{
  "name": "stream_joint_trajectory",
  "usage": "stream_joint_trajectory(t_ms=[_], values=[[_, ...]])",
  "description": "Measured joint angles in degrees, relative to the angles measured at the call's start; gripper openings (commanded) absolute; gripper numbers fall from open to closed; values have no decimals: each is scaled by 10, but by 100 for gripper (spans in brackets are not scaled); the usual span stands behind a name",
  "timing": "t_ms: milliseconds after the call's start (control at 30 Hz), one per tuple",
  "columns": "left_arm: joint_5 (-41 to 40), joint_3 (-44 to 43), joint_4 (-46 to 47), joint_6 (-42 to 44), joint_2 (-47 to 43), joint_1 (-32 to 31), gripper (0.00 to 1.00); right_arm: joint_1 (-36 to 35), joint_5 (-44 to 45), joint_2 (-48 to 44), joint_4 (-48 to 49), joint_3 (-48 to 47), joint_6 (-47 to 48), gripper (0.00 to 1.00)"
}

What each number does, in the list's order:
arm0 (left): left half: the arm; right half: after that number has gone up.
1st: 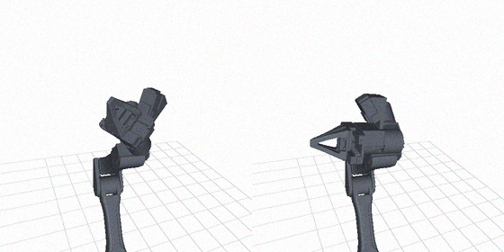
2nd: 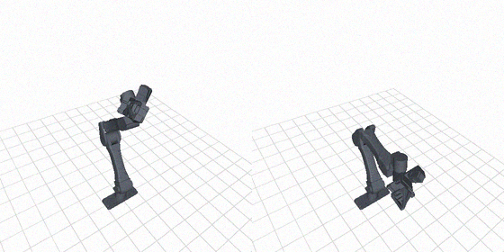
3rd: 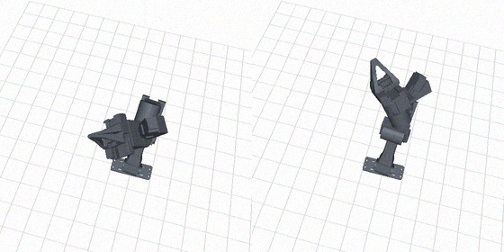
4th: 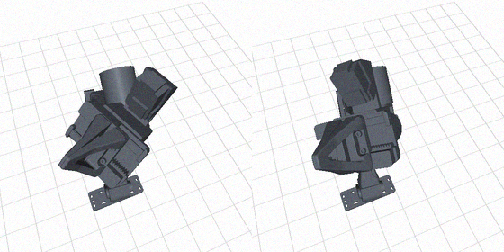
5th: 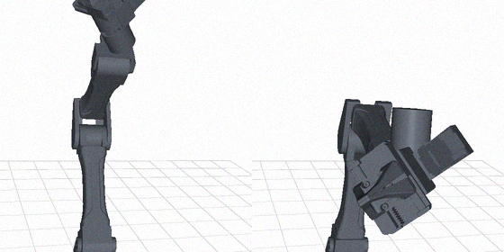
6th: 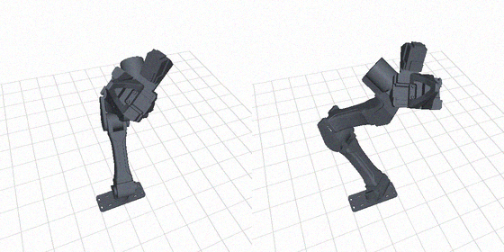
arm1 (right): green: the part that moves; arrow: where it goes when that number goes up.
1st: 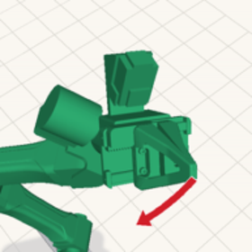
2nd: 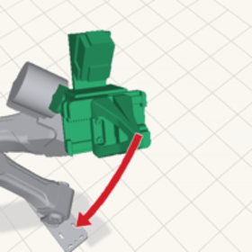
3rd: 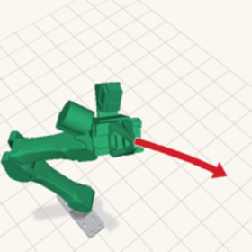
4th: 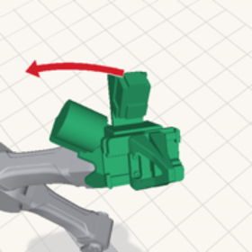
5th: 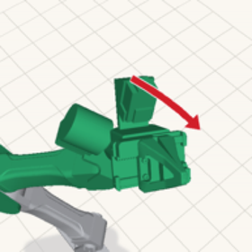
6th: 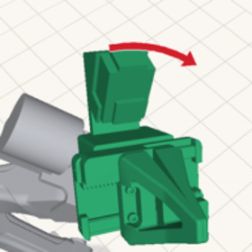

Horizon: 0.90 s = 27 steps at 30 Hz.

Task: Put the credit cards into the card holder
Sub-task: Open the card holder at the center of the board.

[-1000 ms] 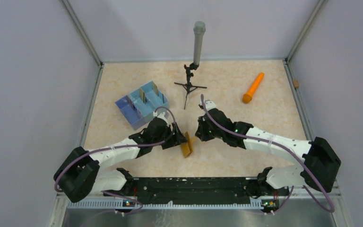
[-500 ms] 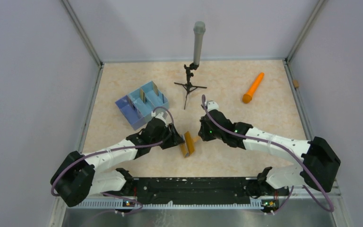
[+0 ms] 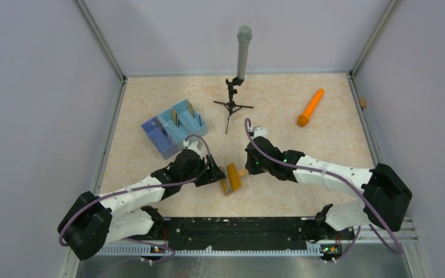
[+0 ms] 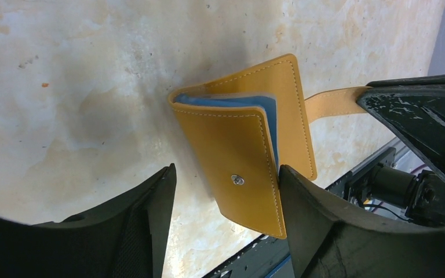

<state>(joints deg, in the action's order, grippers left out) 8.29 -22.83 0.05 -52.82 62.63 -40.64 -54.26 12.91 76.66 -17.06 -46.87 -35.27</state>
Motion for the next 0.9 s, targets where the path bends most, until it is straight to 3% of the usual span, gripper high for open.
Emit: stream_joint_trajectory(t_ms=[400, 600, 900], values=[[13, 37, 34, 3, -30, 0, 73, 2, 12, 30, -3, 18, -19, 0], [13, 38, 33, 5, -31, 0, 60, 4, 12, 30, -3, 23, -23, 0], [-21, -7, -53, 2, -19, -2, 44, 15, 14, 30, -1, 33, -30, 0]])
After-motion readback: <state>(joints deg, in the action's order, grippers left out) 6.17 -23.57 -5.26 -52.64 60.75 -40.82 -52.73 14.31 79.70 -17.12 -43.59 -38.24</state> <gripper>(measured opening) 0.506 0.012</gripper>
